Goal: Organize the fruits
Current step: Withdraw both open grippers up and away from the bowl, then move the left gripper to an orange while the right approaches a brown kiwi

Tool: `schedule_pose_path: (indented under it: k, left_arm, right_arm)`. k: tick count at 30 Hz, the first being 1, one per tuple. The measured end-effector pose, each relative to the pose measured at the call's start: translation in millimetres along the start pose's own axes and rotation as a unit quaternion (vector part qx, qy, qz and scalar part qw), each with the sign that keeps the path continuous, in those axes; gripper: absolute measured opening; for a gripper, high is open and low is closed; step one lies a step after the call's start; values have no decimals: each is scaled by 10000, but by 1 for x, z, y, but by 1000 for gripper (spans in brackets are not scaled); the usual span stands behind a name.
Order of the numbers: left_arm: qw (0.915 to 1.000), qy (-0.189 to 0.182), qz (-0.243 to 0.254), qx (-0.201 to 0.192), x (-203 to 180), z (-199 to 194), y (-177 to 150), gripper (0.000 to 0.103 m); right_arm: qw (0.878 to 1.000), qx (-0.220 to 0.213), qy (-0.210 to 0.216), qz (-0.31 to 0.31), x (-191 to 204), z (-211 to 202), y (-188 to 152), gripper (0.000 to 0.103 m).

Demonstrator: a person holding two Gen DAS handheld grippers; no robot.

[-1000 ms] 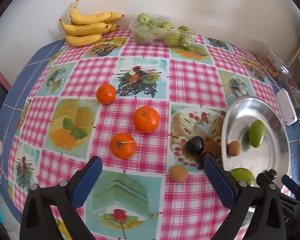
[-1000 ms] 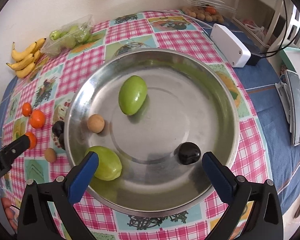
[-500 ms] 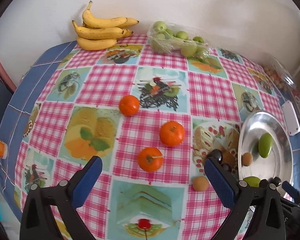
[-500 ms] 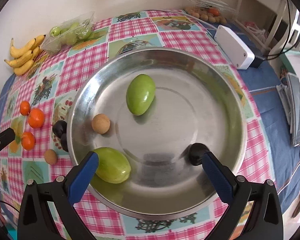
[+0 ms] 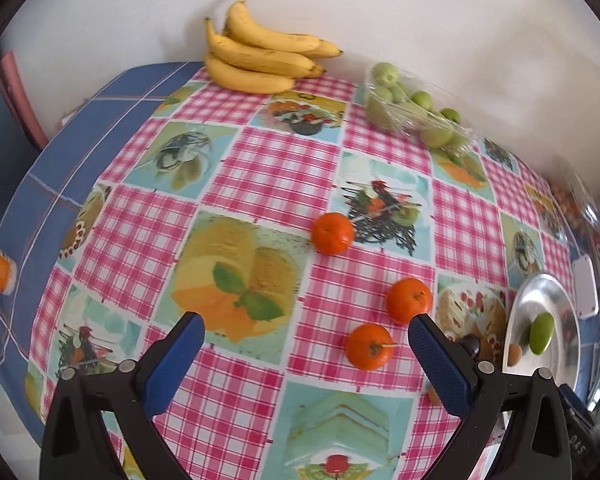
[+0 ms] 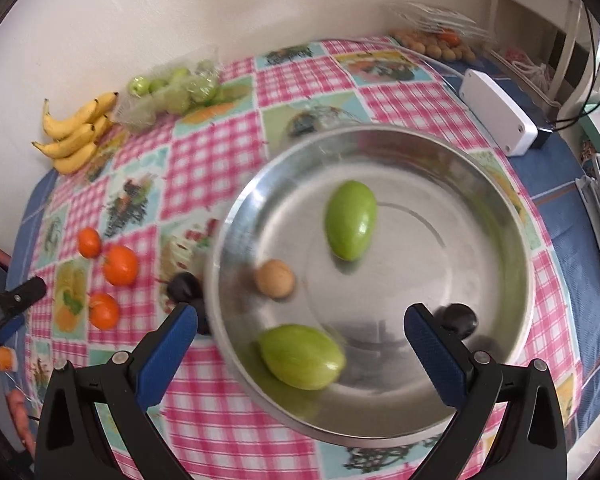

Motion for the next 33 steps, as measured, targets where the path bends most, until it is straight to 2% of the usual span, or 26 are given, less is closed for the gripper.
schedule_pose_path:
  k: [7,15,18,22,28,33]
  left_arm:
    - [9993,-147,-332,-13,22,-2,5,103]
    - [9989,-110,-377,-272,37,-7,11,103]
    - [9992,-74,-313,-248,38,-4,11,103]
    - [9994,-339,77,-2,24,7,6,103]
    - [9981,-393,424,215,4,17,-1,103]
    - [9981,-337,469,232,-2,21,-2,103]
  right_arm:
    - [9989,-19,451,-133,43,-1,0,103]
    - [9969,23,499,-608,88,6,-6,103]
    - [9961,142,510,-699,98,14,-9,103]
    - [9938,314,709,-802,111,24,-15,103]
    - [9923,423,513,-1047,118,33,-21,103]
    - [9915,547,504,-1066,118,41,-24,103]
Point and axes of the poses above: each gripper's, at about its wrist camera, not at the fingertips, and z roughly the way its jaws point, x to its left, y to its top, the point moved 9 cm from there along z, roughly the way its jaws point, and after that the axes turned 12 degrees about x, right-handed, at the moved point
